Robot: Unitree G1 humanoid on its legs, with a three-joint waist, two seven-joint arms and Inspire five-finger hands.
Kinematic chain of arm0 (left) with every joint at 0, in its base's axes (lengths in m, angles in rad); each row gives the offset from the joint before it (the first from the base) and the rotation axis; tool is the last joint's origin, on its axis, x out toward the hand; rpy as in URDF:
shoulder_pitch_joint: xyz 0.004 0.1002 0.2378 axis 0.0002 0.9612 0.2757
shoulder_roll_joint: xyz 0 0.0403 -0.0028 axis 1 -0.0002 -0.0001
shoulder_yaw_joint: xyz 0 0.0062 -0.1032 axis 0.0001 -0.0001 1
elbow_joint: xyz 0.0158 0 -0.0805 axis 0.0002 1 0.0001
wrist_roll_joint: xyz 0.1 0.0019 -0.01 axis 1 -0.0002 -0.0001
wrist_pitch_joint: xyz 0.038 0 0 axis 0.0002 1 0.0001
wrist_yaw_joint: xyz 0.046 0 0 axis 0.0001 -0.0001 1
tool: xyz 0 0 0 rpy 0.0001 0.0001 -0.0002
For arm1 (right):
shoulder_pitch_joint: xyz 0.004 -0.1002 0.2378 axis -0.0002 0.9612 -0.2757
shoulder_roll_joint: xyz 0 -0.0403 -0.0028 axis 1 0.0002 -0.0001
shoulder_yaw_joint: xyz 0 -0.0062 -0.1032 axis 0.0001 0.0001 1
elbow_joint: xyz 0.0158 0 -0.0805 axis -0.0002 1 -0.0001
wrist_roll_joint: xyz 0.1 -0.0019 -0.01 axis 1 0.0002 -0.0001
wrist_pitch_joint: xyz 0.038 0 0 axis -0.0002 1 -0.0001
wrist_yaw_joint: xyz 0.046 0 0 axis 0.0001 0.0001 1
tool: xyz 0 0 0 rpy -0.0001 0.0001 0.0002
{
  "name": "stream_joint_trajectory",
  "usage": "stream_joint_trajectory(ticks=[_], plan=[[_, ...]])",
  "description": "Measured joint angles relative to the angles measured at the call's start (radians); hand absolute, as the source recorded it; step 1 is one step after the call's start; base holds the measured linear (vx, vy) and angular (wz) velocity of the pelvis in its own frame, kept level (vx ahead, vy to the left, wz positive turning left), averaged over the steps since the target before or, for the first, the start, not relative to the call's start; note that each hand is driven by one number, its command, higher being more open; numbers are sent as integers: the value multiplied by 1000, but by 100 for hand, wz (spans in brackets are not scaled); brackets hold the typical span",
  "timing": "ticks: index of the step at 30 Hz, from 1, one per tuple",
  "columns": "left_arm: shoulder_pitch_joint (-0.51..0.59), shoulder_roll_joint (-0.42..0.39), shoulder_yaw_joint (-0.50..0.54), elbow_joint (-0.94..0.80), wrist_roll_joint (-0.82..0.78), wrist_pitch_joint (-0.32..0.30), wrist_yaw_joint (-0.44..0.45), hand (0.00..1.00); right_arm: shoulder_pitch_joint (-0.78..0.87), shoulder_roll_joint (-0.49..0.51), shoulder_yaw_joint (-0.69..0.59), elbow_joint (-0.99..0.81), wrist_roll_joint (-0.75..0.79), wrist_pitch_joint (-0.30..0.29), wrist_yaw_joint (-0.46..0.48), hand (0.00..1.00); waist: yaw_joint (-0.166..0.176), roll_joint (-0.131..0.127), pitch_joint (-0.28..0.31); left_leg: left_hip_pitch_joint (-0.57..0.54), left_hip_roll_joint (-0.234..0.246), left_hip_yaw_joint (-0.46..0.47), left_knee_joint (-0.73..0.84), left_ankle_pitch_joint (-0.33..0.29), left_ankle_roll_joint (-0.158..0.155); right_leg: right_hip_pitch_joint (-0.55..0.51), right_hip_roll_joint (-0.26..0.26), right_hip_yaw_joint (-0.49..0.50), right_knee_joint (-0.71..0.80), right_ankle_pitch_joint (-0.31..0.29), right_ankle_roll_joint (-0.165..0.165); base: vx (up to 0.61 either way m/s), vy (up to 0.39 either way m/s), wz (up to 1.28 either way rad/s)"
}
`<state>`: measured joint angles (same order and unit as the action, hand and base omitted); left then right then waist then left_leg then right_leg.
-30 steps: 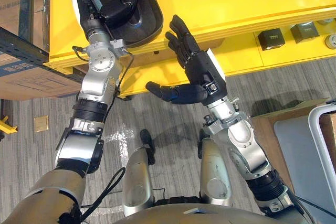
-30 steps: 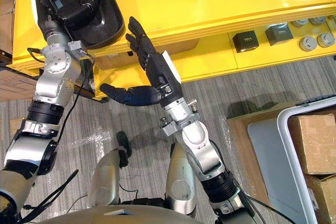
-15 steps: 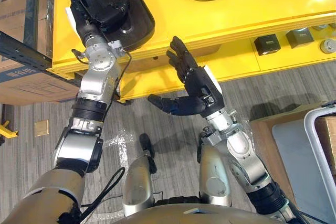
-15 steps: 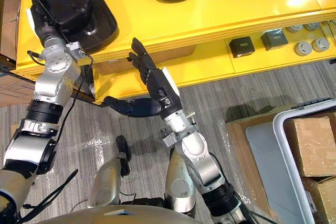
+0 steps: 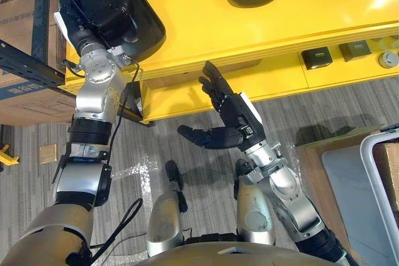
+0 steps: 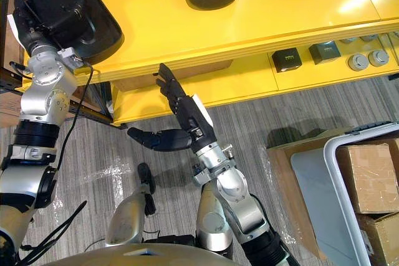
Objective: Walk over and take three plastic housings, then place them on the shelf
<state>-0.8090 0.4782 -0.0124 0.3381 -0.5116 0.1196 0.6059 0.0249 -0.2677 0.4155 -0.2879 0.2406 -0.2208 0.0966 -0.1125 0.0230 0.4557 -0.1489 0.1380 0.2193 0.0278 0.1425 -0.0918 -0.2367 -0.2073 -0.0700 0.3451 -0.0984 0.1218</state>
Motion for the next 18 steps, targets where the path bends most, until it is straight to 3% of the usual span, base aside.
stream_joint_trajectory(ticks=[6,18], plan=[[37,-23,-57,-95,-46,-6,-108,100,-5,0,0,0,0,0,3,100,0,1,-1,0,-1,-7,0,1,1,12,-1,-7,-16,8,1,2,-1,2],[74,-52,-70,-183,-29,-6,-117,100,-5,-3,-13,8,1,0,1,100,0,15,-9,0,-3,-7,-7,4,4,12,-1,-6,-20,11,3,0,0,0]])
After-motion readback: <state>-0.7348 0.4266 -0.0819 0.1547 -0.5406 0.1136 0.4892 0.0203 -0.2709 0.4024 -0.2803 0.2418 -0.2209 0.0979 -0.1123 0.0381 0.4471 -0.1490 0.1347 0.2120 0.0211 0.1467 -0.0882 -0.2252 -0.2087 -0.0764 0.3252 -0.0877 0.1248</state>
